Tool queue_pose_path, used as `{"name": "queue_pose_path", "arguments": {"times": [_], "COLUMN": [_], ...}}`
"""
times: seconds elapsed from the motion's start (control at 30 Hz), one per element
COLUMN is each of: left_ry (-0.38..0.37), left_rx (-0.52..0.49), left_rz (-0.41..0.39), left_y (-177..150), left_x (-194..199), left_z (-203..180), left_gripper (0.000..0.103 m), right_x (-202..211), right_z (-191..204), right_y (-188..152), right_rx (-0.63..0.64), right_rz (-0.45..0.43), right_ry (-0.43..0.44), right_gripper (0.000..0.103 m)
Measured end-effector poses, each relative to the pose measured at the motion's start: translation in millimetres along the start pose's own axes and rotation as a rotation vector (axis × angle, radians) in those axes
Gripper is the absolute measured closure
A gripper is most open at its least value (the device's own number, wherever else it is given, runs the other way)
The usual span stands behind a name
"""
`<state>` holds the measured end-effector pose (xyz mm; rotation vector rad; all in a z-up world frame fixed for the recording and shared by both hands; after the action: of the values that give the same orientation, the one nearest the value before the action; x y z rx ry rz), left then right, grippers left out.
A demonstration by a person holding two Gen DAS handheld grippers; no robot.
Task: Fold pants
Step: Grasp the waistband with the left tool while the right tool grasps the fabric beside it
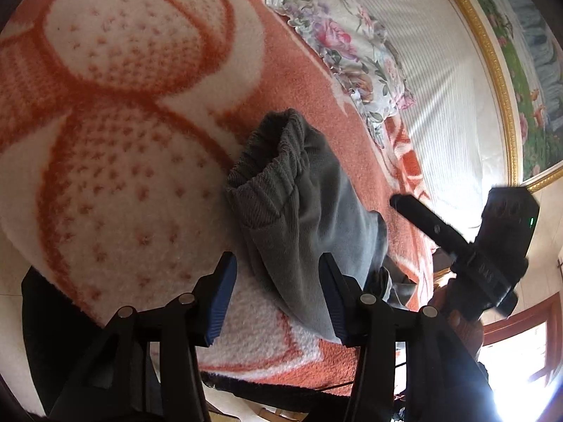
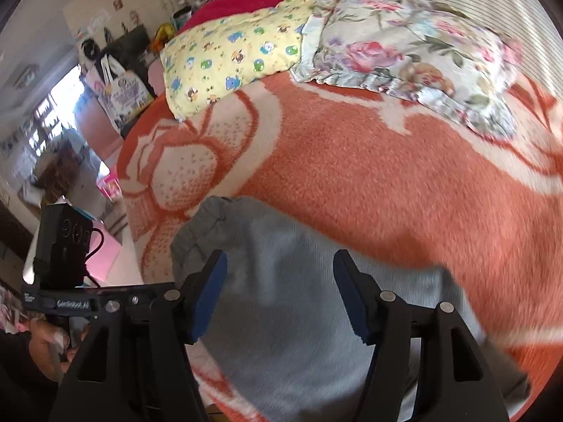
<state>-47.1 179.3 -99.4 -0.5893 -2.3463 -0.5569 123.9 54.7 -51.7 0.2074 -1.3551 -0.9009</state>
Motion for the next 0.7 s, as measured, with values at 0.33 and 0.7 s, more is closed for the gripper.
{"name": "queue_pose_path", "arguments": {"times": [0.33, 0.7], "left_ry": [-0.022, 0.013], "left_rx": [0.075, 0.092], "left_rz": [0.020, -0.004], "left_y": [12, 17], "left_x": [-23, -32], "left_z": [9, 6], "left_gripper": [0.054, 0.053], "right_x": [-50, -100], "right_z": [11, 18], "right_y": [39, 46], "right_rx": [0.109, 0.227], "right_rz": [0.140, 0.298], "right_ry": [0.150, 0.187], "right_gripper": [0.039, 0.039]}}
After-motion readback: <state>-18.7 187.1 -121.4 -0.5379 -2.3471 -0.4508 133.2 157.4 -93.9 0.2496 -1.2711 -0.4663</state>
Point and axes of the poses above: each gripper's, at about its wrist camera, not at the fingertips, and x roughly against the way its jaws point, z to its left, y to its top, the point moved 5 cm from there along -x, roughly the way its jaws point, and after that the axes turned 4 degrees about z, right-handed, at the moved point
